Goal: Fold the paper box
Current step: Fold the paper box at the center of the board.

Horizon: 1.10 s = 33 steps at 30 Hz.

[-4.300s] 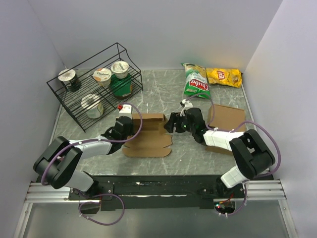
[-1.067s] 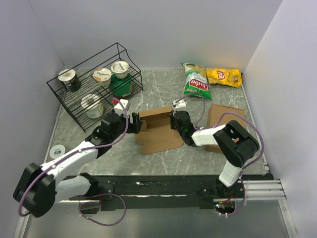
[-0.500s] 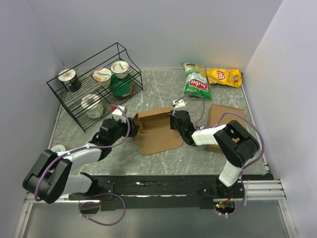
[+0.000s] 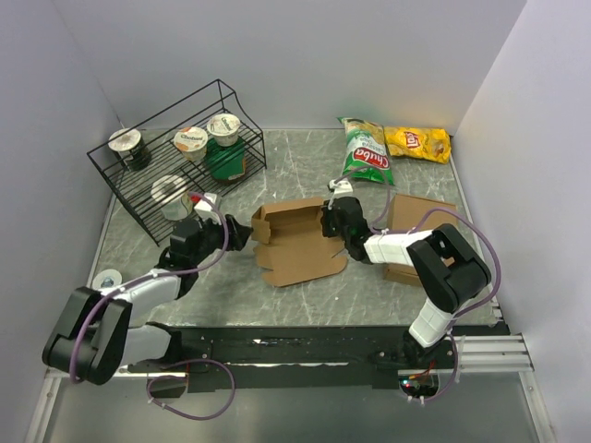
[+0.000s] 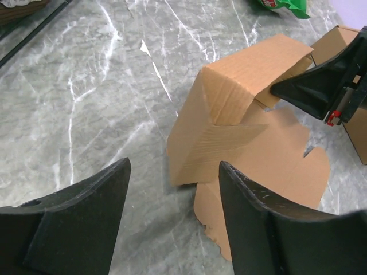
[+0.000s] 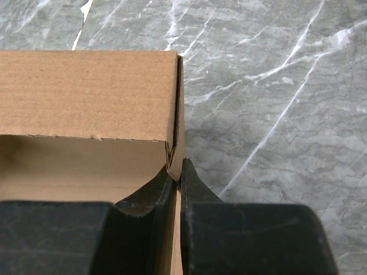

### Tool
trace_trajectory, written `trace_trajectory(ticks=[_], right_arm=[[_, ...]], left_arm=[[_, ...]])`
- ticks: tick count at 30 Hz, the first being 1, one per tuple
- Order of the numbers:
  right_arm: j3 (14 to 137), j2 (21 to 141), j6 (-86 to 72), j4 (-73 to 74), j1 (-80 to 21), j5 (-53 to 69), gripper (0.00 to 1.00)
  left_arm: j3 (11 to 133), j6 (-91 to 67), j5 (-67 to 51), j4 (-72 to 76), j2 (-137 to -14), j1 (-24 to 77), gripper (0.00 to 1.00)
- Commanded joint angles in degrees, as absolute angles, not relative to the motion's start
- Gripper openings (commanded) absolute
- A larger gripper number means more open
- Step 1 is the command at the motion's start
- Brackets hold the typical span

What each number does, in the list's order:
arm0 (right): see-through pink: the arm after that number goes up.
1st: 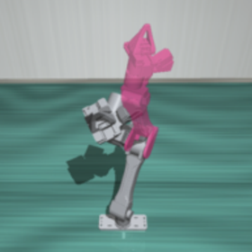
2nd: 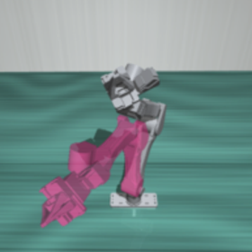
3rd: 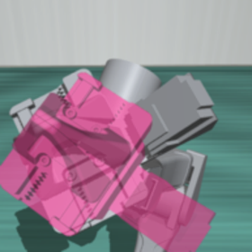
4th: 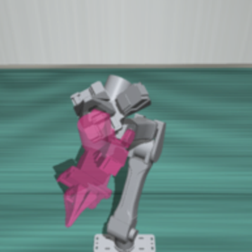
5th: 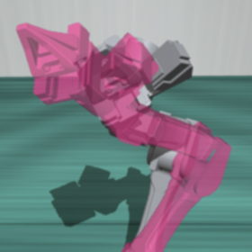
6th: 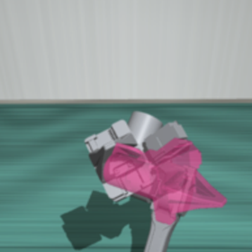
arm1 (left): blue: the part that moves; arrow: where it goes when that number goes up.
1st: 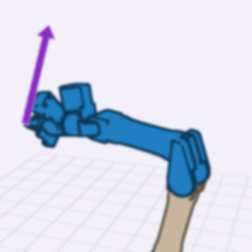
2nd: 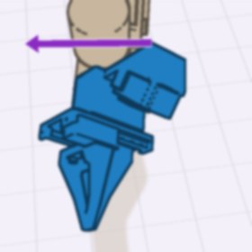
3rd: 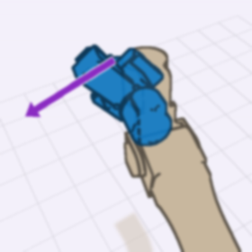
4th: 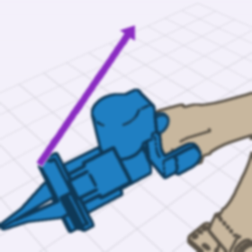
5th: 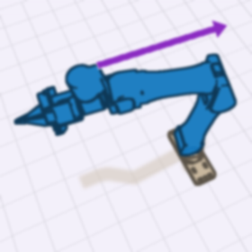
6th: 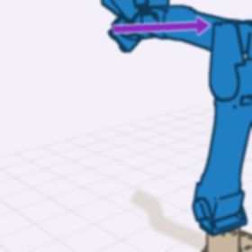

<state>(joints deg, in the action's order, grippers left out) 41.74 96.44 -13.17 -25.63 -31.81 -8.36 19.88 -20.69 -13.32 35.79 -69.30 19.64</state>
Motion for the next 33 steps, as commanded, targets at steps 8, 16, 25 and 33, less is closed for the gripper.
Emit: trace_trajectory(ticks=[8, 16, 25, 33], right_arm=[[43.1, 95.6, -12.7, -20.5, -29.9, -4.7, 0.0], [43.2, 95.6, -13.2, -20.3, -29.8, -4.7, 0.0], [41.7, 93.9, -13.6, -21.2, -30.5, -5.3, 0.0], [41.0, 93.3, -13.9, -20.9, -31.5, -5.8, 0.0]], left_arm=[[26.3, -19.9, -29.5, 48.1, -83.4, 18.9, 0.44], [29.0, -20.5, -26.3, 50.7, -88.2, 22.8, 0.29], [30.4, -21.7, -0.2, 45.4, -88.4, 28.6, 0.32], [32.3, -20.7, 2.6, 47.2, -90.7, 29.9, 0.43]])
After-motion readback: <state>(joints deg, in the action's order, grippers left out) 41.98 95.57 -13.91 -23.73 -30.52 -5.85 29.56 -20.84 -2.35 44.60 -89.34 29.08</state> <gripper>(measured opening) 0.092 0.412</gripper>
